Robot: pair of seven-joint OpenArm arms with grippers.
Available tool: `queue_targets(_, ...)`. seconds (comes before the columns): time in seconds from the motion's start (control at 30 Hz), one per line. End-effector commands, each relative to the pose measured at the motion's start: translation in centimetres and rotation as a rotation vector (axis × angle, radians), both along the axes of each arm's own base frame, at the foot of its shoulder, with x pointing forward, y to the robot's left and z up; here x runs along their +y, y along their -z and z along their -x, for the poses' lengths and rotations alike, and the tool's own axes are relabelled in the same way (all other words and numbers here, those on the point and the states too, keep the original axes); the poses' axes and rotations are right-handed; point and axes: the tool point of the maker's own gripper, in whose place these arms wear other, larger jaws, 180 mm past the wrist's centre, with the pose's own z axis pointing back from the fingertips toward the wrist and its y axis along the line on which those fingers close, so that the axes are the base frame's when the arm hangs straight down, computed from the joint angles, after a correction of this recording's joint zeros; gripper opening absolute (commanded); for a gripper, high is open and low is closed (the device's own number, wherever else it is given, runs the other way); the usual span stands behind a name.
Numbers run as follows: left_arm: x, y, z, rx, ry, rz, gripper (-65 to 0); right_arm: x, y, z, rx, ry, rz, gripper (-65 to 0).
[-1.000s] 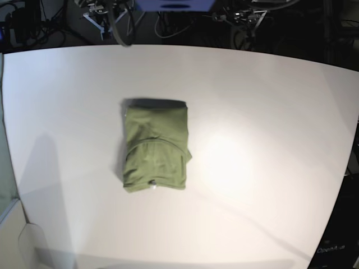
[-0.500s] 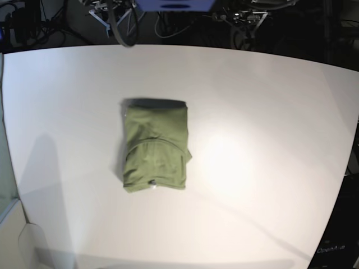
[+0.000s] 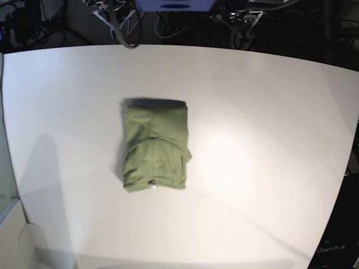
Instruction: Fold the T-shirt properly
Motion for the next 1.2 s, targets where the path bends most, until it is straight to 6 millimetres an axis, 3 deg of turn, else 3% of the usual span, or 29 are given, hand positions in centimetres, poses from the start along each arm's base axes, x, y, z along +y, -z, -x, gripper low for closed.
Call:
queue_targets(0.0, -0.3, 0.0, 0.1, -0.001, -0.001, 0.000, -50.5, -0.4, -0.1, -0.1, -0.009, 0.001, 0.014, -64.9)
queue_targets(0.43, -1.4, 0.0, 0.1, -0.001, -0.002, 0.017, -50.5, -0.5, -0.1, -0.1, -0.009, 0.001, 0.015, -64.9)
queue_targets(1.17, -1.4, 0.0, 0.1, -0.001, -0.002, 0.017, -50.5, -0.5, -0.1, -0.1, -0.009, 0.001, 0.015, -64.9)
